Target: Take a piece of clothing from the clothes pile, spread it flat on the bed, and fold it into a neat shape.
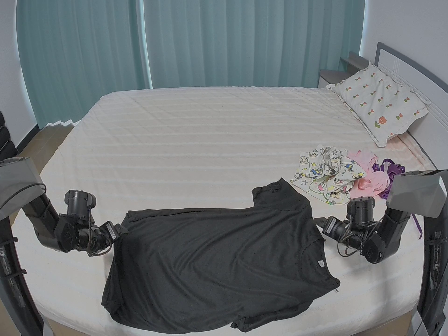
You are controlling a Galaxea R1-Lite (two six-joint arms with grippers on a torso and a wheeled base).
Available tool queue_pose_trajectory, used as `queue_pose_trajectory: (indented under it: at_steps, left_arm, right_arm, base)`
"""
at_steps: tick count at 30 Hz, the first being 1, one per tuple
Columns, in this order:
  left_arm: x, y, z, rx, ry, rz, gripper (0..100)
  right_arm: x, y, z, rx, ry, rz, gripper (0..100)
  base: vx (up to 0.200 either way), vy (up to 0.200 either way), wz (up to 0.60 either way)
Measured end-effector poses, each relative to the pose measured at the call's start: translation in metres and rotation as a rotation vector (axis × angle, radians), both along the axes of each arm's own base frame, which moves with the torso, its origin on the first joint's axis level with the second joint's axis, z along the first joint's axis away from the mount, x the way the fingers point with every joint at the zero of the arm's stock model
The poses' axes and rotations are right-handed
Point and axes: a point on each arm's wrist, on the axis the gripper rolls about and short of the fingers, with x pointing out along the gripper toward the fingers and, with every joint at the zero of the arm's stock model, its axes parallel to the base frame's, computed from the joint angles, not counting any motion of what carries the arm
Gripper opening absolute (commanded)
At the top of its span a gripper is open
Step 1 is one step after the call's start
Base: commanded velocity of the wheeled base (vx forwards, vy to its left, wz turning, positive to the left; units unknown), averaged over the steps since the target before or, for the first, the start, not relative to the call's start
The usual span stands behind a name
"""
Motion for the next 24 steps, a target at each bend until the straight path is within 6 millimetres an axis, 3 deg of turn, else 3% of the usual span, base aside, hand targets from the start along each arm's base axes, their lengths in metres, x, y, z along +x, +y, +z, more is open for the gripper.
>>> queue_pose_trajectory:
  at_steps: [8,12,19,24]
  left_arm:
    - [-0.054,-0.009,0.004,-0.055,0.031,-0.001,100]
    - [-0.07,-0.012,0.004,-0.066,0.036,-0.008,100]
    - [-0.08,-0.016,-0.002,-0.062,0.05,-0.017,100]
    - [-0.073,-0.022,-0.012,-0.003,0.031,-0.002,100]
  right_arm:
    - [-0.068,-0.003,0.013,0.077,0.045,-0.033,100]
    - [-0.09,-0.003,0.02,0.131,0.006,-0.045,100]
    - [-0.121,-0.005,0.017,0.166,0.055,-0.058,100]
    - [-0.127,-0.005,0.014,0.18,0.092,-0.071,100]
  base:
    - [-0.2,0.0,0.0]
    - [-0.2,0.0,0.0]
    - [-0.029,0.0,0.0]
    - [0.0,0.0,0.0]
